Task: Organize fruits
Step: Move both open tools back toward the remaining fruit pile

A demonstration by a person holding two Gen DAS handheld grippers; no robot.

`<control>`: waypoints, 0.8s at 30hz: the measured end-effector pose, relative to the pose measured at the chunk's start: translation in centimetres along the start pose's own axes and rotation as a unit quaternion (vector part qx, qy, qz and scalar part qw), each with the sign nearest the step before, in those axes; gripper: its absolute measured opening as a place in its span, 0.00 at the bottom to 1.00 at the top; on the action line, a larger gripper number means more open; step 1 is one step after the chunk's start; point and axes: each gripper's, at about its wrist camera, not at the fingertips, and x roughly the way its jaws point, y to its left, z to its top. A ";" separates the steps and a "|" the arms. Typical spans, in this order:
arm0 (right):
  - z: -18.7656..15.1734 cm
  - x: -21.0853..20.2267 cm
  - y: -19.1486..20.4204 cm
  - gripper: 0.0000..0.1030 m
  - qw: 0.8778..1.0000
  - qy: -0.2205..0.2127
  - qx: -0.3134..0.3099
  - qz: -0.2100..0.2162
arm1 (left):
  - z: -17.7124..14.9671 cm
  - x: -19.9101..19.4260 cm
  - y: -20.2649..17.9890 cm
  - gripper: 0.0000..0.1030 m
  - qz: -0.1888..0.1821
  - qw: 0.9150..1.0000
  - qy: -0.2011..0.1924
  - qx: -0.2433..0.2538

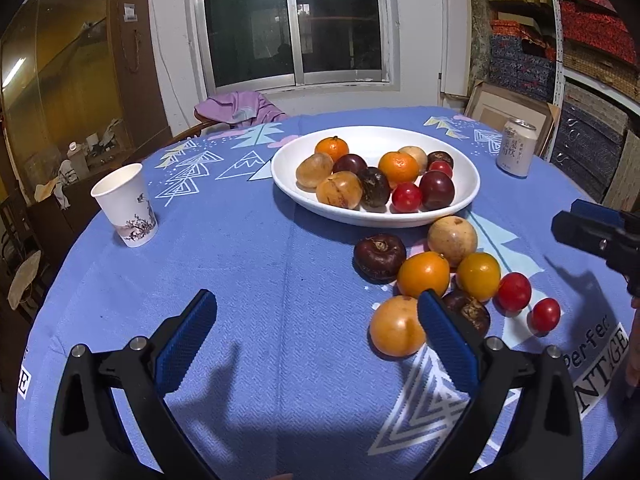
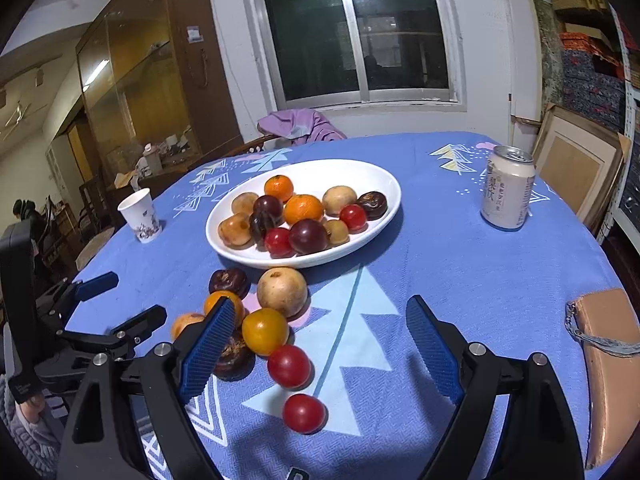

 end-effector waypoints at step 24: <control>-3.5 0.1 2.5 0.86 0.997 0.052 -0.058 -0.001 | -0.3 1.1 -0.8 0.96 -0.019 0.999 0.031 0.005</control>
